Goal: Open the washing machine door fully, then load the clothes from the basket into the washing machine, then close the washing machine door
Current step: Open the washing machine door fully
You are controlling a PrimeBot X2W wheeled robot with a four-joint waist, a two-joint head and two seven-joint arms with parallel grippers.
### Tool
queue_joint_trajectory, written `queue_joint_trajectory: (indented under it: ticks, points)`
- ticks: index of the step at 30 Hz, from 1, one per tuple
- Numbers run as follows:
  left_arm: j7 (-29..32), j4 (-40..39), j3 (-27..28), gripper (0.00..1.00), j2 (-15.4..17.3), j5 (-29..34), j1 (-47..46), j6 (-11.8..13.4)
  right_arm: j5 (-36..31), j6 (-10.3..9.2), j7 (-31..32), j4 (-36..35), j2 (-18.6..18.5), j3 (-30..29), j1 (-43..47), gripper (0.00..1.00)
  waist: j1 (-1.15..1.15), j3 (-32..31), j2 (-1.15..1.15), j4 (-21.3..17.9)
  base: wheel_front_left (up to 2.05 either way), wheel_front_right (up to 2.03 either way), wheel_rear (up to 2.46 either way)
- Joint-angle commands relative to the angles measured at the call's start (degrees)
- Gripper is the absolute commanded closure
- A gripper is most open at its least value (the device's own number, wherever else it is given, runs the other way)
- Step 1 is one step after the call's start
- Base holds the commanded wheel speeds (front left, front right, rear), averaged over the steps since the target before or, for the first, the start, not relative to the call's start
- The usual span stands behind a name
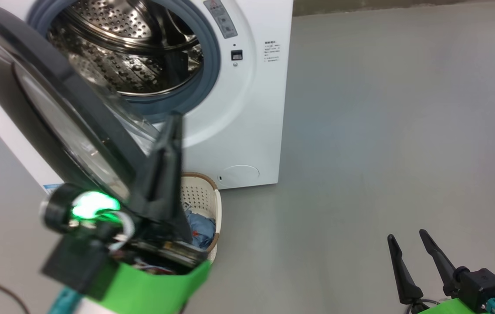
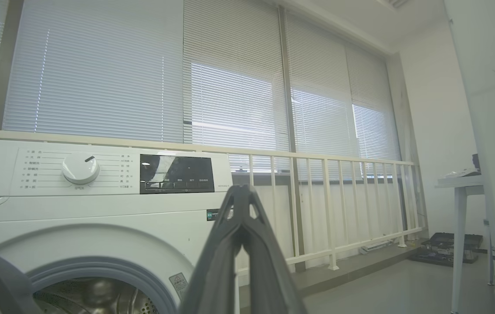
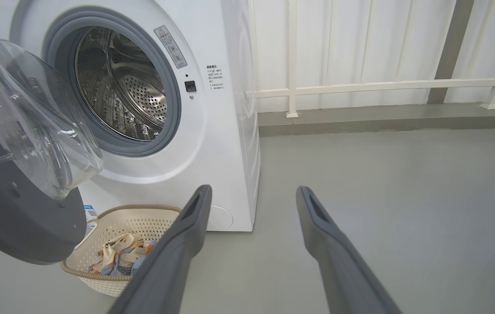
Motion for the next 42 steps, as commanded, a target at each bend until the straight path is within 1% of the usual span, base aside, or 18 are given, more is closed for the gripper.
queue_joint_trajectory:
  ticks: [1, 8, 12, 15, 16, 22, 29, 34, 42]
  points:
    - [-0.3, -0.3, 0.1, 1.00, 0.5, -0.7, -2.8, 0.5, 0.2, 0.55, -0.7, -1.2, -0.3, 1.6, -1.4, 0.00, 0.00, 0.5, 0.00, -0.6, 0.00, 0.00, 0.00]
    - [-0.3, 3.3, -8.2, 1.00, 0.5, -2.8, -4.0, 2.5, 0.2, 0.55, -0.7, -1.1, -0.3, 1.7, -1.9, 0.00, 0.00, 2.0, 0.00, -1.5, 0.00, 0.00, 0.00]
    - [-0.3, 6.2, -12.7, 1.00, 0.5, -4.2, -3.6, 3.7, -0.1, 0.55, -0.7, -1.0, -0.3, 1.3, -2.2, 0.00, 0.00, 2.5, 0.00, -1.3, 0.00, 0.00, 0.00]
    - [-0.3, 8.9, -15.0, 1.00, 0.5, -5.1, -3.4, 4.4, -0.3, 0.55, -0.7, -0.8, -0.2, 1.1, -2.3, 0.00, 0.00, 2.6, 0.00, -1.0, 0.00, 0.00, 0.00]
    - [-0.3, 8.9, -15.0, 1.00, 0.5, -5.1, -3.4, 4.4, -0.3, 0.55, -0.7, -0.8, -0.2, 1.1, -2.3, 0.00, 0.00, 2.6, 0.00, -1.0, 0.00, 0.00, 0.00]
    - [-0.3, 13.7, -15.8, 1.00, 0.5, -6.1, -2.4, 6.2, -0.2, 0.55, -0.7, -0.5, -0.4, 1.5, -2.3, 0.00, 0.00, 2.7, 0.00, -0.3, 0.00, 0.00, 0.00]
    - [-0.3, 19.7, -14.4, 1.00, 0.5, -8.0, -3.2, 7.8, 0.0, 0.55, -0.7, -0.2, -0.7, 1.8, -2.4, 0.00, 0.00, 3.6, 0.00, 0.1, 0.00, 0.00, 0.00]
    - [-0.3, 22.2, -13.5, 1.00, 0.5, -9.0, -3.6, 9.4, 0.1, 0.55, -0.7, 0.1, -0.9, 1.9, -2.7, 0.00, 0.00, 4.0, 0.00, 0.3, 0.00, 0.00, 0.00]
    - [-0.3, 26.6, -13.2, 1.00, 0.5, -10.7, -4.0, 11.3, 0.6, 0.55, -0.7, 0.6, -1.0, 2.0, -3.0, 0.00, 0.00, 4.6, 0.00, 1.5, 0.00, 0.00, 0.00]
